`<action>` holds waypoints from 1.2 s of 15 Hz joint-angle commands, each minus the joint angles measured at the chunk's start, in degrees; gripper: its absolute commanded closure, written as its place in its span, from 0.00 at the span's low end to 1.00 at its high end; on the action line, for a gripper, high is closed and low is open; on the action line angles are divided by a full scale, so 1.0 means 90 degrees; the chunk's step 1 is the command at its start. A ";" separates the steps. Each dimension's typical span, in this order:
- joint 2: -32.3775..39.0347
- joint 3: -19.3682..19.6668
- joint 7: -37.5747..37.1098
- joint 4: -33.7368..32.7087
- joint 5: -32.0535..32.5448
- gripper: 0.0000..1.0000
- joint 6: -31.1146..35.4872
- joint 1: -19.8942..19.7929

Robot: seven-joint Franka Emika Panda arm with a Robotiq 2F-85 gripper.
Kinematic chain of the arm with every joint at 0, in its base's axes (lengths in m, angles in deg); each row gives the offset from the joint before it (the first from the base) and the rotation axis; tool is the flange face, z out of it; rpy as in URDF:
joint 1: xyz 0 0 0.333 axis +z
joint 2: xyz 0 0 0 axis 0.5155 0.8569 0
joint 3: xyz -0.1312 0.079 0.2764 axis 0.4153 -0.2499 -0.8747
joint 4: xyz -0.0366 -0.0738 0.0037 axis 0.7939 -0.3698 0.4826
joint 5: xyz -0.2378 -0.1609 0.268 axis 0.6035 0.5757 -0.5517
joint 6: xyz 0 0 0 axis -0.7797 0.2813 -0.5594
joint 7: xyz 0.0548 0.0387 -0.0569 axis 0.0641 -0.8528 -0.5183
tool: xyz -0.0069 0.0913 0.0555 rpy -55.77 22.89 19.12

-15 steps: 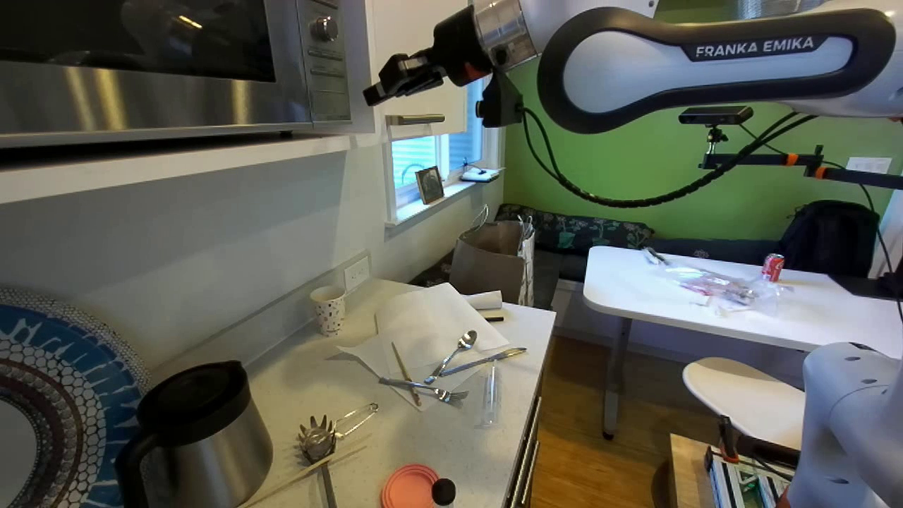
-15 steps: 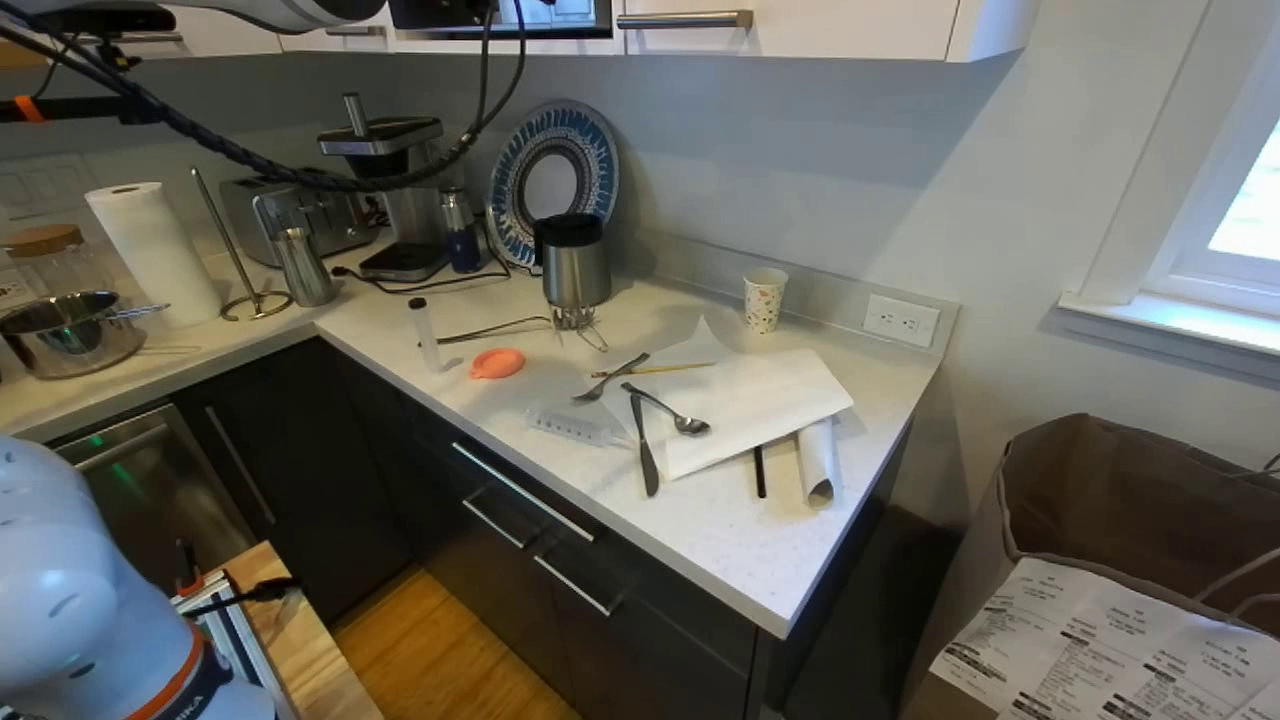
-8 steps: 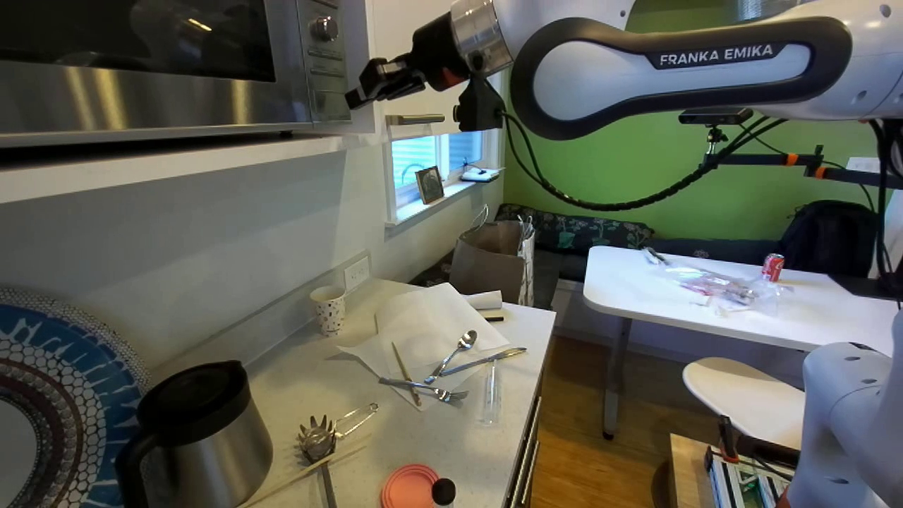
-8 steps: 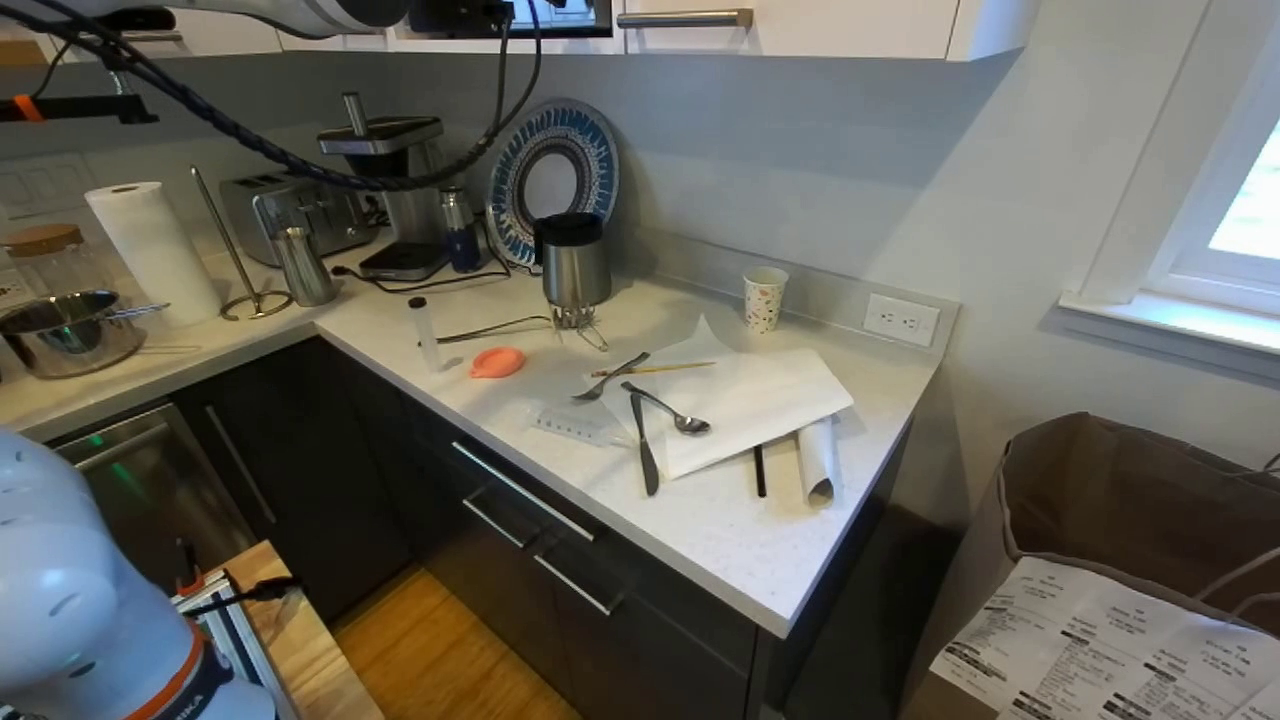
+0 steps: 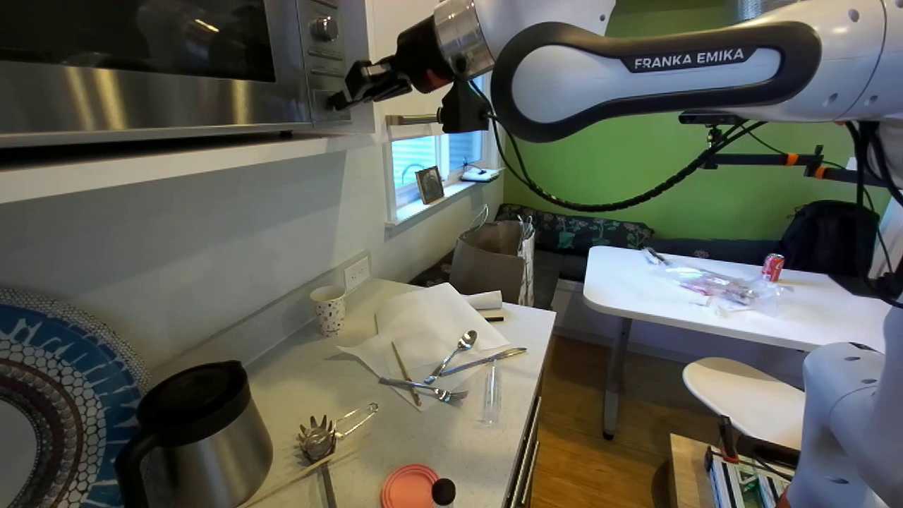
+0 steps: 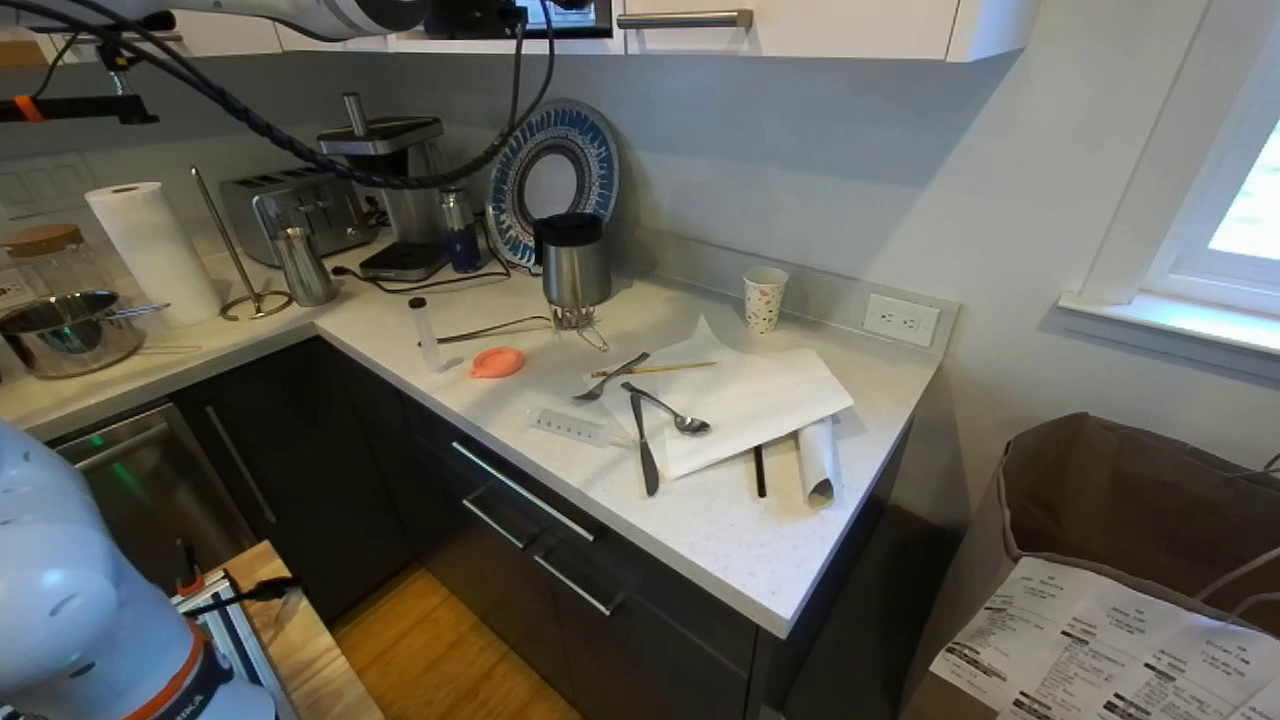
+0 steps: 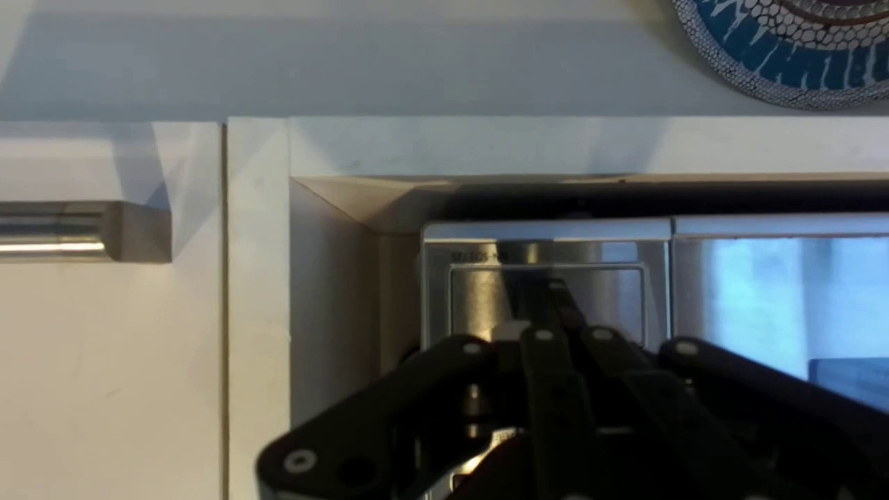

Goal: Push the bottom right rectangular gray button on the microwave to open it

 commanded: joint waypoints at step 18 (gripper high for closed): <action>0.0824 -0.0026 -0.0063 -0.0415 0.0406 1.00 0.0952 -0.0077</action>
